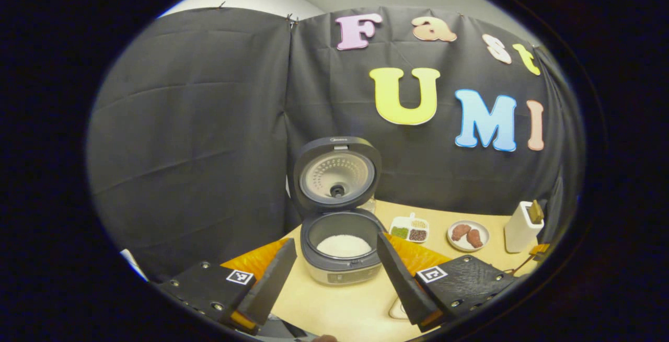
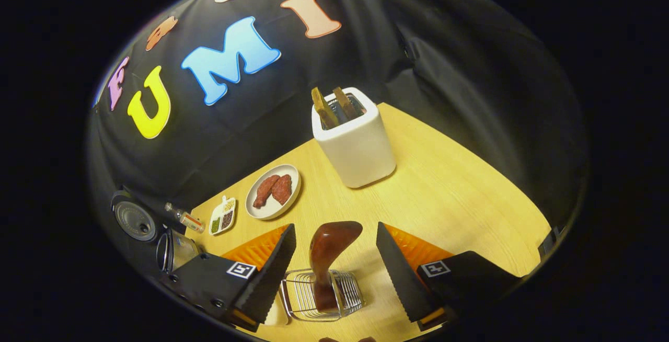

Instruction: Close the left gripper, press the button to open the rice cooker; take a wooden spoon from the chopstick holder with the right hand, scoop a spoonful of rice and pour it into the rice cooker, then put the wooden spoon back into the chopstick holder.

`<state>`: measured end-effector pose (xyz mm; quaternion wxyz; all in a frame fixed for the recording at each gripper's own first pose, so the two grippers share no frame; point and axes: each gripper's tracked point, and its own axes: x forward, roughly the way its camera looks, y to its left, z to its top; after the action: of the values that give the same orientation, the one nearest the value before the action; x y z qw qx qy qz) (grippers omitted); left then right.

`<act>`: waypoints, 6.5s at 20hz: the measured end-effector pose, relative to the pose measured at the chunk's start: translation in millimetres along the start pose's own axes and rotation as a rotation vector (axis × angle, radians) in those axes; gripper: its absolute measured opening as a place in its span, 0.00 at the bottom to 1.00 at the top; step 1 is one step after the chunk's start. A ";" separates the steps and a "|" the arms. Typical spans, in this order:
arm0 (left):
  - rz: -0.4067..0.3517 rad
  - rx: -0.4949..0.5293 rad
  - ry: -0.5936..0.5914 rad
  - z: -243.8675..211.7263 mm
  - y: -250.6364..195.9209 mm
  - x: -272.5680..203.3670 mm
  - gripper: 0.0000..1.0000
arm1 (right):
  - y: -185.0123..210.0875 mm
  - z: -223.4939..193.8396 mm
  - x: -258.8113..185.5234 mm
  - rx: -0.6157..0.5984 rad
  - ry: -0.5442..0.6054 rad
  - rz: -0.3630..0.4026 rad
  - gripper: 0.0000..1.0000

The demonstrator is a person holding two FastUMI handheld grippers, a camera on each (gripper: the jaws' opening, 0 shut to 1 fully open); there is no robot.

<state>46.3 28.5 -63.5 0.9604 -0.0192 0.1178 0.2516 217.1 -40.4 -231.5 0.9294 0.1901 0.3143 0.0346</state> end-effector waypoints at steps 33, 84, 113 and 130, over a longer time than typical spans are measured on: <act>-0.487 0.029 0.035 -37.5 -33.0 80.5 0.97 | 48.7 48.5 -150.6 0.175 -0.258 -0.087 0.27; -0.360 0.043 0.093 -89.4 110.2 114.8 0.97 | 283.0 -201.5 -16.5 -0.247 0.242 0.164 0.27; -0.346 0.087 0.088 -84.9 98.6 122.3 0.97 | 274.4 -27.5 -59.5 0.507 0.138 0.306 0.27; -0.221 -0.044 0.101 -85.6 162.1 138.1 0.99 | 507.8 -45.3 -32.2 0.350 0.339 0.631 0.27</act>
<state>65.5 227.8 -175.6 0.9745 -0.0655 0.1577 0.1454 192.3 438.6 -55.7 0.7616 0.4245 0.3906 0.2953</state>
